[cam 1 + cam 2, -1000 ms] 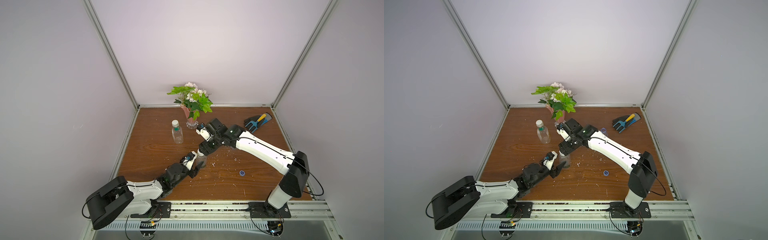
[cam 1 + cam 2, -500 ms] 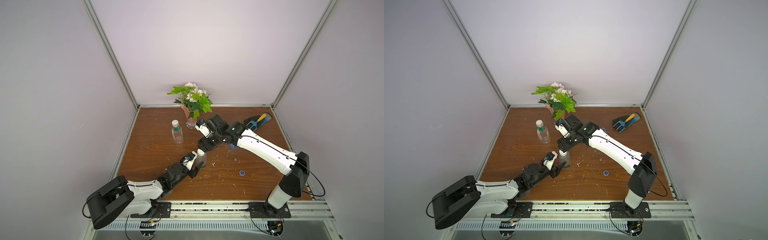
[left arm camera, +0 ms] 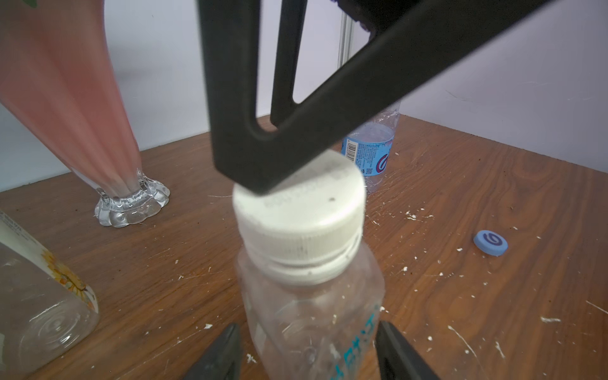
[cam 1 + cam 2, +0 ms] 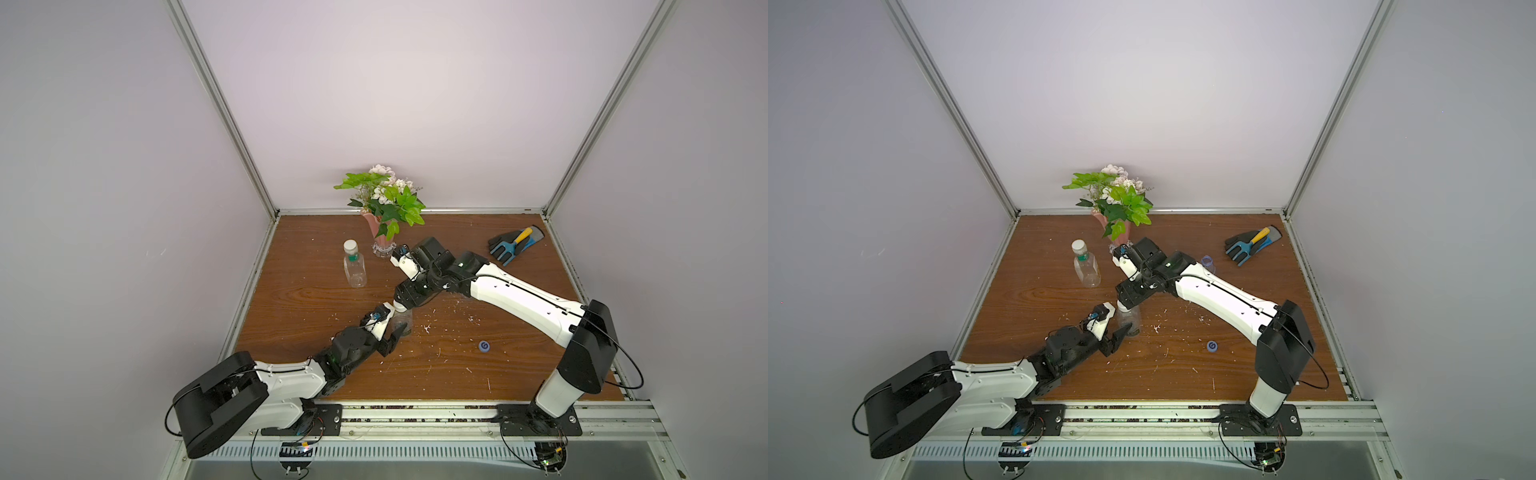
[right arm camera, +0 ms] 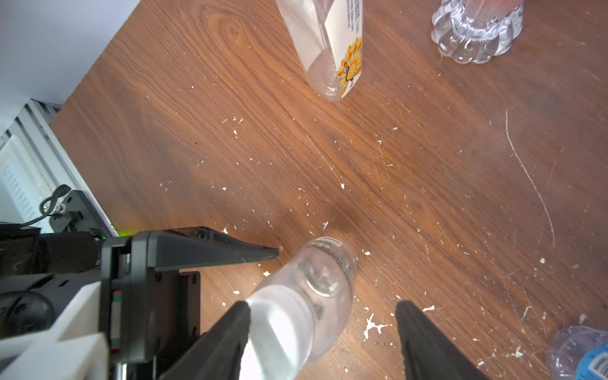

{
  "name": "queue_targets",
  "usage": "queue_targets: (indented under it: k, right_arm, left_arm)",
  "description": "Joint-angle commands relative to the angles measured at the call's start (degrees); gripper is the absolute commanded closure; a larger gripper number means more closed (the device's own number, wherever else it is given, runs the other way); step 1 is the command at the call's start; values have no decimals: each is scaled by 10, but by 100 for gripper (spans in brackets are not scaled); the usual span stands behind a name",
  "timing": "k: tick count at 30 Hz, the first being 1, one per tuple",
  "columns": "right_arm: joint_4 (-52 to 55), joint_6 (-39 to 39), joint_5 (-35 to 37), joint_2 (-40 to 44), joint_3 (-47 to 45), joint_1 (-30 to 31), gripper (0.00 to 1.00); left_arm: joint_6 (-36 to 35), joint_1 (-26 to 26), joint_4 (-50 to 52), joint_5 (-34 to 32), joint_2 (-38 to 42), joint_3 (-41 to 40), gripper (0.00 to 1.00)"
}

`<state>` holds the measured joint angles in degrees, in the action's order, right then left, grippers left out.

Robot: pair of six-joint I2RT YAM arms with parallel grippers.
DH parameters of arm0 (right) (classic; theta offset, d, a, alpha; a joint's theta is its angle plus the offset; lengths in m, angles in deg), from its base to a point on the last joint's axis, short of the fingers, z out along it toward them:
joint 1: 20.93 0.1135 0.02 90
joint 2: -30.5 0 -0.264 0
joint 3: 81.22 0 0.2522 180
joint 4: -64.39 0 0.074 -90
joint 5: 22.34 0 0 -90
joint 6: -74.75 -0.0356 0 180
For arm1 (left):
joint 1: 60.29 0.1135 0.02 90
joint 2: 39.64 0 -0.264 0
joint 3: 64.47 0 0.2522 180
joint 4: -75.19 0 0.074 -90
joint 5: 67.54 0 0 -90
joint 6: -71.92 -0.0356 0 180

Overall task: Screw on the bottle caps
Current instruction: Screw the bottle cap onto the plastic bottle.

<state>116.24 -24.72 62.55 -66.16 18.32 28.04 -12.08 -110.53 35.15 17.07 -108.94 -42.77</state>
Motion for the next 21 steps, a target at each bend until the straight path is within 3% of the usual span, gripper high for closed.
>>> queue_targets:
  k: [1,13,21]
  right_arm:
    - [44,2,13,2,-25,-4,26]
    - [45,-9,-30,29,69,-6,26]
    - [31,-9,-22,44,18,-6,26]
  left_arm:
    - [1,5,-4,-1,-7,-1,34]
    - [4,5,-5,2,-5,0,34]
    - [3,6,-4,1,-4,0,33]
